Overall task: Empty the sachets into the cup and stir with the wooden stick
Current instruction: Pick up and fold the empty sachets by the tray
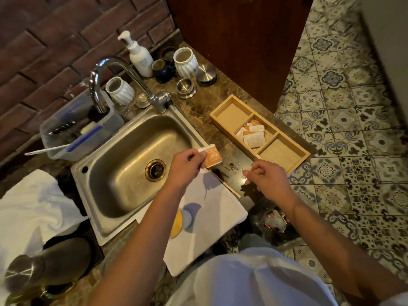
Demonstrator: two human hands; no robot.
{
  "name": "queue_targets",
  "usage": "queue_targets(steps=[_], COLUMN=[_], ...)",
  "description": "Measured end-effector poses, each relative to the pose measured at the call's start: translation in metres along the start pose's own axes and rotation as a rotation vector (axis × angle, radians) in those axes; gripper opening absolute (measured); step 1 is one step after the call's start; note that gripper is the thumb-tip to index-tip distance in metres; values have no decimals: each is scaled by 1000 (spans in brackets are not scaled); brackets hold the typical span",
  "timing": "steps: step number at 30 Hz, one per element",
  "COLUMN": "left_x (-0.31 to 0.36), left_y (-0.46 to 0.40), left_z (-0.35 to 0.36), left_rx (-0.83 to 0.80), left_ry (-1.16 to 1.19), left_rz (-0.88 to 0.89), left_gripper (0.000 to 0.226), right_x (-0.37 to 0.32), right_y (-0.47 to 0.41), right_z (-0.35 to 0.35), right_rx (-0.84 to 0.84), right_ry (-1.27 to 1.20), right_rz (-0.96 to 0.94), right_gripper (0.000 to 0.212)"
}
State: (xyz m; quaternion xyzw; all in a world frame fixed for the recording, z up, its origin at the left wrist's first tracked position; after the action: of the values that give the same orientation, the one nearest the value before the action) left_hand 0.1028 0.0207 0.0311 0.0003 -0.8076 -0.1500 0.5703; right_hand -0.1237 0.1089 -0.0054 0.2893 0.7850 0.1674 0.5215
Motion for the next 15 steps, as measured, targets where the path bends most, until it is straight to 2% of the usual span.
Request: queue_targets(steps=[8,15], left_x=[19,29], left_y=[35,74], left_z=[-13,-6], left_rx=[-52,-169], left_ry=[-18,-114], left_rz=[129,272], left_gripper=[24,26], right_x=[-4,5], right_y=[49,112], right_z=[4,-6], right_rx=[106,247], right_ry=[-56,-104], right_rz=[-21,-40], right_gripper=[14,12])
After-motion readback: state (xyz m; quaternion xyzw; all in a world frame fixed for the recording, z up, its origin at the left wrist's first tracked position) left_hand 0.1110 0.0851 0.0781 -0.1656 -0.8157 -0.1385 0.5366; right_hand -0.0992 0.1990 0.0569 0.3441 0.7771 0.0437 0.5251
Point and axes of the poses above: each hand's wrist, its own y-axis away from the middle knuckle, its own z-axis out of the palm, x = y × z, the point moved 8 cm from there along -y, towards the middle knuckle, and after that the axes turned 13 degrees about z, right-handed, at the moved point
